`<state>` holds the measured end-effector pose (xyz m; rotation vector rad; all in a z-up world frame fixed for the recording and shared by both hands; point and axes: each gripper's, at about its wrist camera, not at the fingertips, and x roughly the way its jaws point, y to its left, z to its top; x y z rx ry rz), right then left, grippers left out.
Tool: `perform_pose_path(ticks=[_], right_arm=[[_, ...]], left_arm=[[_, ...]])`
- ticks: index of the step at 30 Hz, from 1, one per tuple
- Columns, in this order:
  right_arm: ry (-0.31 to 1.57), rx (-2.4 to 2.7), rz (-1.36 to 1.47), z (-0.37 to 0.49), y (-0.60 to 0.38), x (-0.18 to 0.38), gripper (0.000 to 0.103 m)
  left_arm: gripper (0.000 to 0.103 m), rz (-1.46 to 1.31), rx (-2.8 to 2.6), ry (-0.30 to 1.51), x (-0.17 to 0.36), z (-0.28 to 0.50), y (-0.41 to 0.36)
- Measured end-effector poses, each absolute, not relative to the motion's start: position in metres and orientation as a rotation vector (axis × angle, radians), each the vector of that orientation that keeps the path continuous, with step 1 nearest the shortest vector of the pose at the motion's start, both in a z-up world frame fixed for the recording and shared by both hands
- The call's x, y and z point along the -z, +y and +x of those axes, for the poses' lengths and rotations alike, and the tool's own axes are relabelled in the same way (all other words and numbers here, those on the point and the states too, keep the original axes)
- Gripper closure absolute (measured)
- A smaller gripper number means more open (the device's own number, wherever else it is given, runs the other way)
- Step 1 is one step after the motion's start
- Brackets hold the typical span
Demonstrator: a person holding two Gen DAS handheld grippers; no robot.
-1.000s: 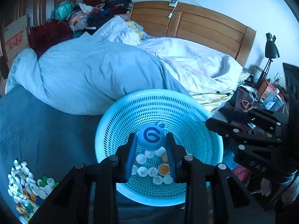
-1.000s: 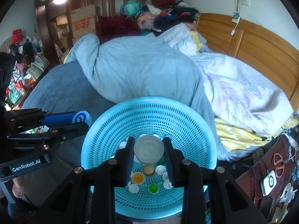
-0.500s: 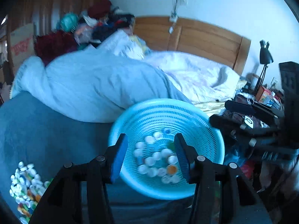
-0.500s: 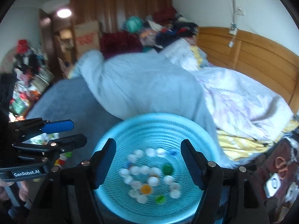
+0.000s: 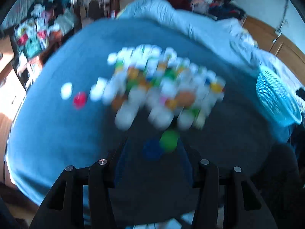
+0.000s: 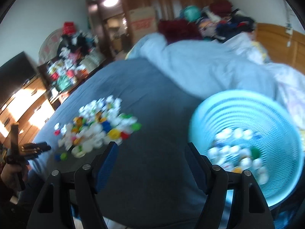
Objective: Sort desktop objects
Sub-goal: 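Grasp a dark blue cap with the left gripper while the right gripper grasps a green cap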
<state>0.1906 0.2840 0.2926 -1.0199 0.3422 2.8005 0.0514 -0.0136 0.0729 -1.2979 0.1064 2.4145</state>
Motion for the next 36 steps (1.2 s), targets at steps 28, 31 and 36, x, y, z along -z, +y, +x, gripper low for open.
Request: perform_pose_path(ticks=[28, 31, 36], right_arm=[[0.099, -3.108, -1.632, 0.023, 0.035, -0.169, 0.044], [0.029, -3.083, -1.619, 0.009, 0.024, -0.159, 0.044], [-0.011, -3.039, -1.671, -0.004, 0.017, -0.141, 0.047]], left_arm=[[0.078, -1.136, -2.572, -0.083, -0.07, 0.035, -0.074], [0.078, -1.131, -2.569, -0.09, -0.072, 0.036, -0.076], [0.078, -1.129, -2.561, -0.099, -0.073, 0.036, -0.075]])
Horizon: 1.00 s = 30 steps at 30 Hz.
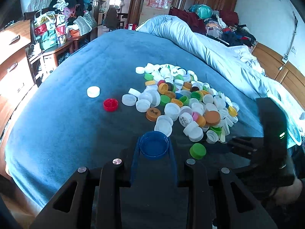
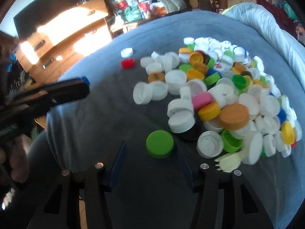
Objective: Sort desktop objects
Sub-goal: 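Grasp a dark blue cap with the left gripper while the right gripper grasps a green cap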
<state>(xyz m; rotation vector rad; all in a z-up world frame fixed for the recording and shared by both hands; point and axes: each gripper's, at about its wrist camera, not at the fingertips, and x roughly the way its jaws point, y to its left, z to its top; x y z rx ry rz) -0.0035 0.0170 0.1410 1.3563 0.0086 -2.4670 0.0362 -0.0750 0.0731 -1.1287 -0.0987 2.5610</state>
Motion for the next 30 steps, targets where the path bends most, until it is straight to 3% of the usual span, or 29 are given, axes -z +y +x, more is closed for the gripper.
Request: perform_pose_path(ticks=[1, 5, 9, 22, 30], right_arm=[[-0.017, 2.474, 1.355, -0.005, 0.019, -0.139, 0.048], [-0.052, 2.497, 1.352, -0.006, 0.023, -0.14, 0.07], [-0.043, 2.515, 1.347, -0.002, 0.023, -0.147, 0.071], [0.056, 2.793, 1.083, 0.054, 0.069, -0.275, 0.07], [0.029, 2.946, 1.011, 0.077, 0.118, -0.316, 0.07]], left_arm=[[0.078, -1.128, -2.562, -0.098, -0.074, 0.037, -0.075], [0.078, -1.129, -2.57, -0.085, -0.077, 0.038, -0.071], [0.078, -1.149, -2.608, -0.059, -0.08, 0.039, -0.067], [0.078, -1.139, -2.699, 0.125, -0.113, 0.032, -0.029], [0.078, -1.078, -2.646, 0.196, -0.135, 0.032, 0.018]])
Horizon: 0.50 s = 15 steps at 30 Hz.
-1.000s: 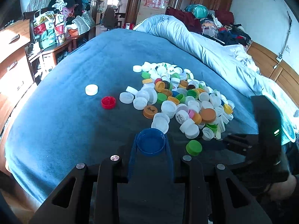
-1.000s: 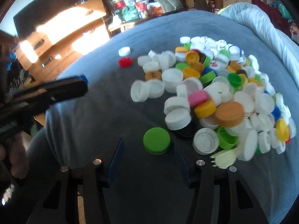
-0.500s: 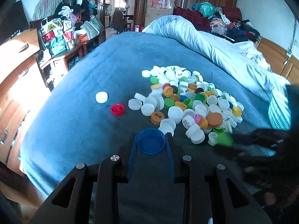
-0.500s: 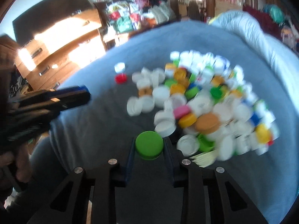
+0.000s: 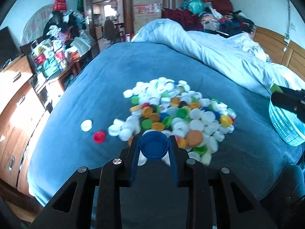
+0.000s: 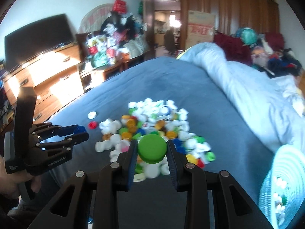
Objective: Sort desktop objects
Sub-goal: 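Grasp a dark blue cap with the left gripper while the right gripper grasps a green cap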
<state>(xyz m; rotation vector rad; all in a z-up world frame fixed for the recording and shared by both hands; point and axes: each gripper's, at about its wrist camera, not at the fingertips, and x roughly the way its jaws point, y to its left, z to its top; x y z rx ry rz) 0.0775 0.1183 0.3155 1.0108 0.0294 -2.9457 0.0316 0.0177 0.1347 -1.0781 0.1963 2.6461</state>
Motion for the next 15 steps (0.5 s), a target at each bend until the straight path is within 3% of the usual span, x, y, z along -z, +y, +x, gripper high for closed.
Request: perform_pose_path(ticks=[15], right_arm=[[-0.019, 3.228, 0.999, 0.141, 0.231, -0.364, 0.07]], left_arm=[[0.078, -0.935, -2.423, 0.246, -0.188, 0.03, 0.153]])
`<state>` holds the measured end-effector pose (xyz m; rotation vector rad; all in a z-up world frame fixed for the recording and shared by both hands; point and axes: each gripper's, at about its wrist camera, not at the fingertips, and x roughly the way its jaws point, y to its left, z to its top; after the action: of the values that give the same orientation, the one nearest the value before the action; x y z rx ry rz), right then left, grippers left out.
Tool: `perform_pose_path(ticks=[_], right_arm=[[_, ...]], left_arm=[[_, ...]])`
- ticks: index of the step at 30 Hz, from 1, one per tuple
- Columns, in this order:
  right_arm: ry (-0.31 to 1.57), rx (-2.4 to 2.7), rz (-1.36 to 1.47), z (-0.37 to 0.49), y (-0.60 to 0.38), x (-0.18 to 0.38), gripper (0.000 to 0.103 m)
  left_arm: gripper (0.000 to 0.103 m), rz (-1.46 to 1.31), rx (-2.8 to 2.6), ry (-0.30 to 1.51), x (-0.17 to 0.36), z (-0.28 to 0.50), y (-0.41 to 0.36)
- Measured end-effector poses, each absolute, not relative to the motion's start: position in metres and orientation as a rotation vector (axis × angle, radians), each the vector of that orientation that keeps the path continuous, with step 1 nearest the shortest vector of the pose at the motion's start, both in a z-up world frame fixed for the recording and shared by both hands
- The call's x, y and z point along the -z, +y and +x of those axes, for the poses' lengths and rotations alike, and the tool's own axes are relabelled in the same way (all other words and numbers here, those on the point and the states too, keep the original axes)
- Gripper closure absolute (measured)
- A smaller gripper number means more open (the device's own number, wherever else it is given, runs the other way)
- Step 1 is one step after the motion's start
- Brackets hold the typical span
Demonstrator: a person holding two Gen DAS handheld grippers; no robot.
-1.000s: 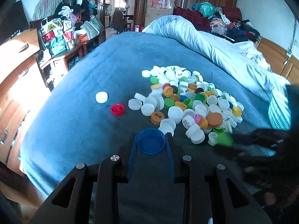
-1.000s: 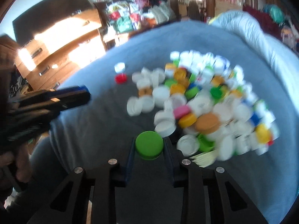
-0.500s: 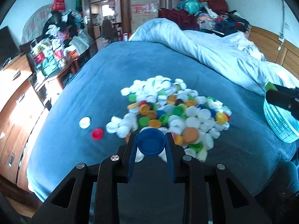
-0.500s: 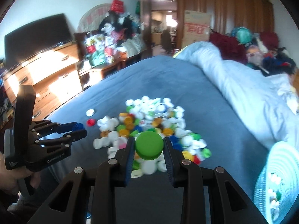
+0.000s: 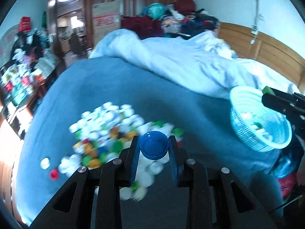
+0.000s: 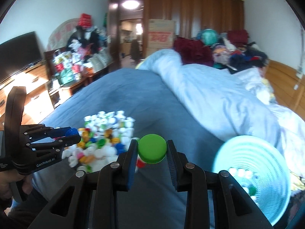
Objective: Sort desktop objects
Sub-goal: 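Grasp a dark blue cap with the left gripper while the right gripper grasps a green cap, then carry both caps over the blue basket and open both grippers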
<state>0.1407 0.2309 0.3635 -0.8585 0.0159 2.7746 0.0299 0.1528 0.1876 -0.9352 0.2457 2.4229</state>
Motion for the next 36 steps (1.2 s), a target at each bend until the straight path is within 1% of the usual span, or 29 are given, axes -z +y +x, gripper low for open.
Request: perform_pose_path(ticks=[13, 23, 30, 36], right_arm=[[0.035, -2.645, -0.808, 0.185, 0.308, -0.39, 0.07], [0.047, -2.584, -0.811, 0.207, 0.346, -0.393, 0.07], [0.102, -2.461, -0.84, 0.227, 0.388, -0.391, 0.07], [0.246, -2.368, -0.913, 0.247, 0.431, -0.374, 0.07]], left_arm=[[0.078, -0.838, -2.227, 0.297, -0.228, 0.045, 0.288], [0.078, -0.814, -2.117, 0.339, -0.239, 0.064, 0.366], [0.078, -0.777, -2.056, 0.345, -0.251, 0.079, 0.405], [0.078, -0.788, -1.967, 0.435, -0.253, 0.09, 0.449]])
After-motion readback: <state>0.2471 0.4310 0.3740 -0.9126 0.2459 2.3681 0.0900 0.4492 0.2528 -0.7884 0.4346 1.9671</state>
